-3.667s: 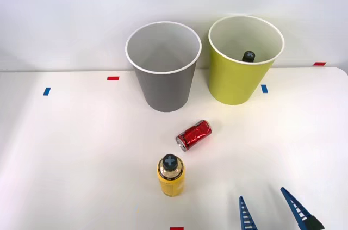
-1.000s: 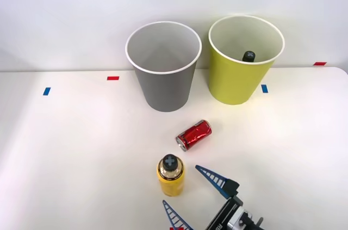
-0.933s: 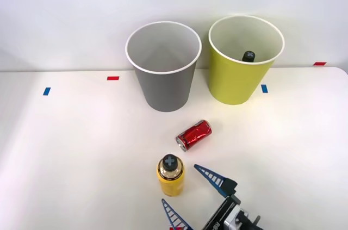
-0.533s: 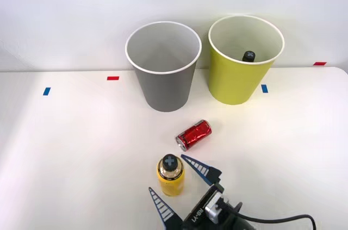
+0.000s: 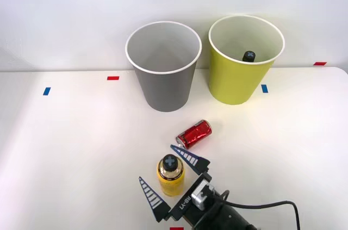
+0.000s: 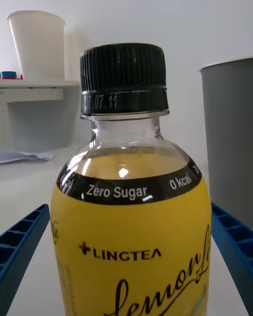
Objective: Put cans in the gray bin, plastic bottles in the light green bin
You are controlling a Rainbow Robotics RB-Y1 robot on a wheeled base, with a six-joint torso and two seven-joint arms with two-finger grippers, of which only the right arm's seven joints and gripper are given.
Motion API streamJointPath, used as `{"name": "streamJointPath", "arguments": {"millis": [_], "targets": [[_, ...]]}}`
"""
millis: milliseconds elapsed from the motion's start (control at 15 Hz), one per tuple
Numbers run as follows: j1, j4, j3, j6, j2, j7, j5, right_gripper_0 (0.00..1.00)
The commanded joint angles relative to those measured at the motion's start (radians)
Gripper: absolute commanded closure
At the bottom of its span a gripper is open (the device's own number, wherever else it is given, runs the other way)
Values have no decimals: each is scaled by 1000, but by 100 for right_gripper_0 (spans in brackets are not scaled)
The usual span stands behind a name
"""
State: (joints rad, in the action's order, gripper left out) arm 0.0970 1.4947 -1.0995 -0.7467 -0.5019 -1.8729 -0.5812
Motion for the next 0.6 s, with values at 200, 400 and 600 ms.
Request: {"name": "streamJointPath", "arguments": {"millis": [200,400,600], "targets": [[6,1,1,24,3,-15,3,0],[7,-1,1,38,8,-32,4,0],[6,-1,3,38,8,-49,4,88]]}}
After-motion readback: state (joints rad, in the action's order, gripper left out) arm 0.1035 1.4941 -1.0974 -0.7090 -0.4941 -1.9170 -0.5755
